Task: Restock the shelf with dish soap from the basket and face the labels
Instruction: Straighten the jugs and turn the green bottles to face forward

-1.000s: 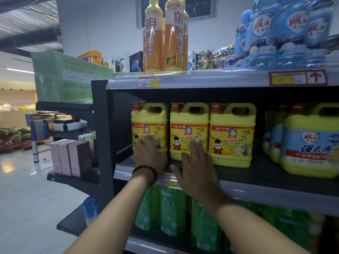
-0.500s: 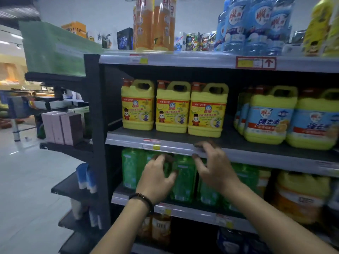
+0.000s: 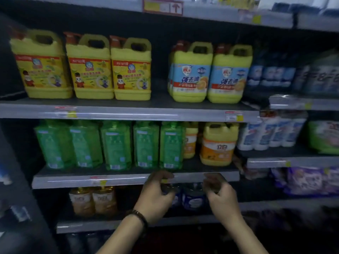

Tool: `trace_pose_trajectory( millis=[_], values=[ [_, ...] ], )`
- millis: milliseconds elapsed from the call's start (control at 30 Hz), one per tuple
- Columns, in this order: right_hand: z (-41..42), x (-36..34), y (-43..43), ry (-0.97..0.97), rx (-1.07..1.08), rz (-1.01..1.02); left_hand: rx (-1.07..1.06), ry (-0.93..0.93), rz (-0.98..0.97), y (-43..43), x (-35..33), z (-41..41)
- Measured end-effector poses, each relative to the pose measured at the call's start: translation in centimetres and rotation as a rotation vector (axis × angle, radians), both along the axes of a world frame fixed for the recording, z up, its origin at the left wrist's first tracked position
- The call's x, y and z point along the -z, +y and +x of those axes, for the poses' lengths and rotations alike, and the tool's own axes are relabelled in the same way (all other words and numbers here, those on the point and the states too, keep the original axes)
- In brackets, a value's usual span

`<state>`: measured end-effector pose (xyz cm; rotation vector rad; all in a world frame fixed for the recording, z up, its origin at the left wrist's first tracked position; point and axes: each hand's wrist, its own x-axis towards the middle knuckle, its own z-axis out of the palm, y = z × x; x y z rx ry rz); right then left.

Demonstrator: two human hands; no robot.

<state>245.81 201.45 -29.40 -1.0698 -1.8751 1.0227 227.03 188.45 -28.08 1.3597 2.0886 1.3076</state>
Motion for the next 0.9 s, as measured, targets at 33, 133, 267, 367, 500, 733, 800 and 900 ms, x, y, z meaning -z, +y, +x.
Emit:
trace_pose_trajectory(
  millis=[33,133,267,367,500,733,800,900],
  values=[
    [0.6,1.2,0.8,0.022,0.028,-0.023,0.004,-0.014,-0.001,0.9,0.5,0.5],
    [1.6,3.8,3.4,0.122,0.081,-0.090,0.013,-0.025,-0.010,3.7,1.8,1.9],
    [1.5,5.0,8.1,0.264,0.088,-0.138,0.056,-0.010,0.027,8.3,3.1,3.1],
    [0.9,4.8,11.9,0.392,0.109,-0.127,0.082,-0.024,0.067,12.5,3.1,3.5],
    [0.5,5.2,16.8,0.533,0.137,0.063,0.104,-0.117,0.145,17.8,2.7,3.5],
    [0.0,9.9,19.3,0.350,0.148,0.171,0.185,-0.223,0.200,24.4,4.3,3.7],
    [-0.1,10.3,19.9,0.300,0.115,0.178,0.189,-0.236,0.215,25.6,4.5,3.9],
    [-0.2,10.4,20.9,0.245,0.098,0.174,0.218,-0.238,0.219,27.0,4.4,4.5]
  ],
)
